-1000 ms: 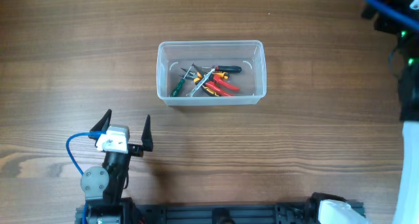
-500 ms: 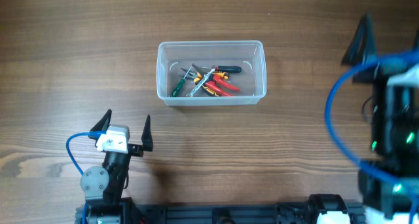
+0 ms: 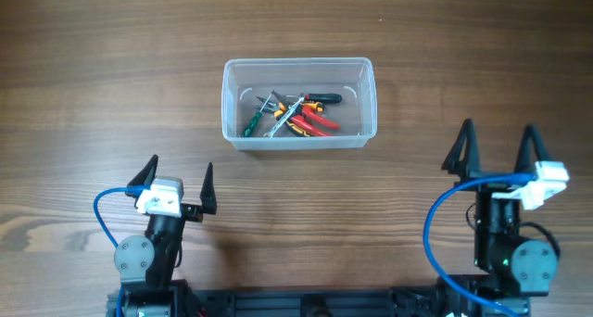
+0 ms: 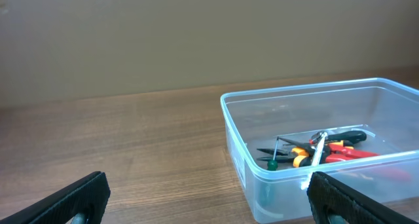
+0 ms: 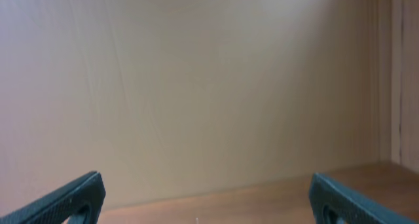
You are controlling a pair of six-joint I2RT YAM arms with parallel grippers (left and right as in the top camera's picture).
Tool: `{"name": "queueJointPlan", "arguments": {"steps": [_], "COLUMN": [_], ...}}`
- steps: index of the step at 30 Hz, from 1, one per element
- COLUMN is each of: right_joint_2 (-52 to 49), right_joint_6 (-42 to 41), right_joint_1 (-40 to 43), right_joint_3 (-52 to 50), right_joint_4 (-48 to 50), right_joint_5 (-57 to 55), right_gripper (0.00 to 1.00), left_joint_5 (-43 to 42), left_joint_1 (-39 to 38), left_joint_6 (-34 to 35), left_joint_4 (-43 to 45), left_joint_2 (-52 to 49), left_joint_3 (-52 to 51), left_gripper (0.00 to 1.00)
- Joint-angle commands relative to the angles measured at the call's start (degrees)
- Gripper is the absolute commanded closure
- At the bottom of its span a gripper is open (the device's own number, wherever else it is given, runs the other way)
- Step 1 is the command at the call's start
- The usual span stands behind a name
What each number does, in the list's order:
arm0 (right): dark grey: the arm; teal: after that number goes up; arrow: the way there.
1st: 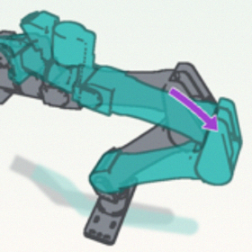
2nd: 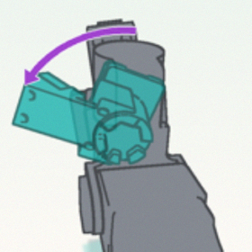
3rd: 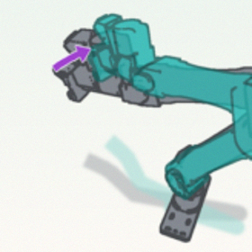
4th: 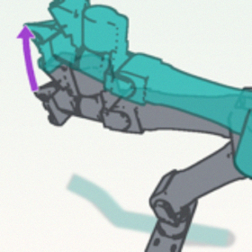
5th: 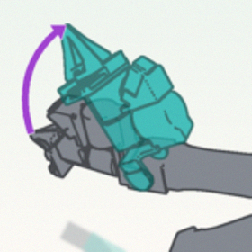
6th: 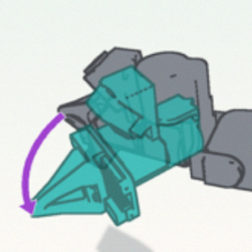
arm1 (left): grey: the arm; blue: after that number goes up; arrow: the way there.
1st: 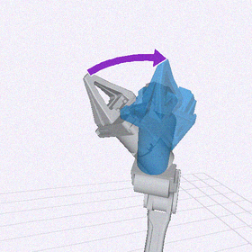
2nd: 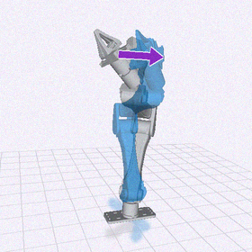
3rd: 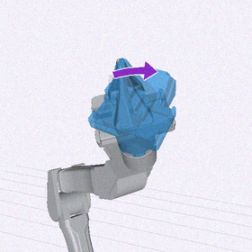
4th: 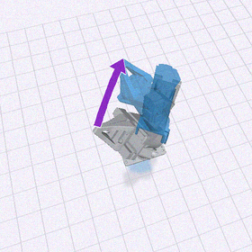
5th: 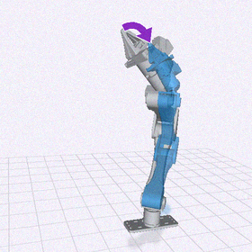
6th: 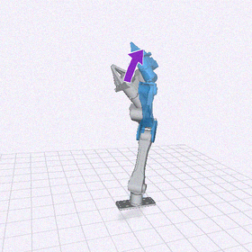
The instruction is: Pack container
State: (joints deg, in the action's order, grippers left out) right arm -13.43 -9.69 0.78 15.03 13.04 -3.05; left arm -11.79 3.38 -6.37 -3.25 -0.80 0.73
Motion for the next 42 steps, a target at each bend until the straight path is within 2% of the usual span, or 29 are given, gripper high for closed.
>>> {"name": "queueJointPlan", "arguments": {"steps": [1,20,27,42], "right_joint_2": [3.52,6.78,12.04,13.29], "right_joint_6": [0.61,2.08,2.05,3.52], "right_joint_1": [-0.5,-0.5,-0.5,-0.5], "right_joint_3": [-4.42,-14.58,-14.73,-14.73], "right_joint_4": [0.26,-0.61,-12.57,-12.94], "right_joint_5": [0.07,3.48,5.05,6.08], "right_gripper": [0.0,0.0,0.0,0.0], "left_joint_5": [0.33,0.33,0.33,0.33], "left_joint_1": [-0.39,-0.39,-0.37,-0.37], "left_joint_6": [-0.7,-0.7,-0.7,-0.7], "left_joint_4": [-0.02,-0.02,-0.02,-0.02], "left_joint_2": [0.42,0.42,0.42,0.42], "left_joint_3": [-0.42,-0.42,-0.42,-0.42], "left_gripper": [0.0,0.0,0.0,0.0]}}
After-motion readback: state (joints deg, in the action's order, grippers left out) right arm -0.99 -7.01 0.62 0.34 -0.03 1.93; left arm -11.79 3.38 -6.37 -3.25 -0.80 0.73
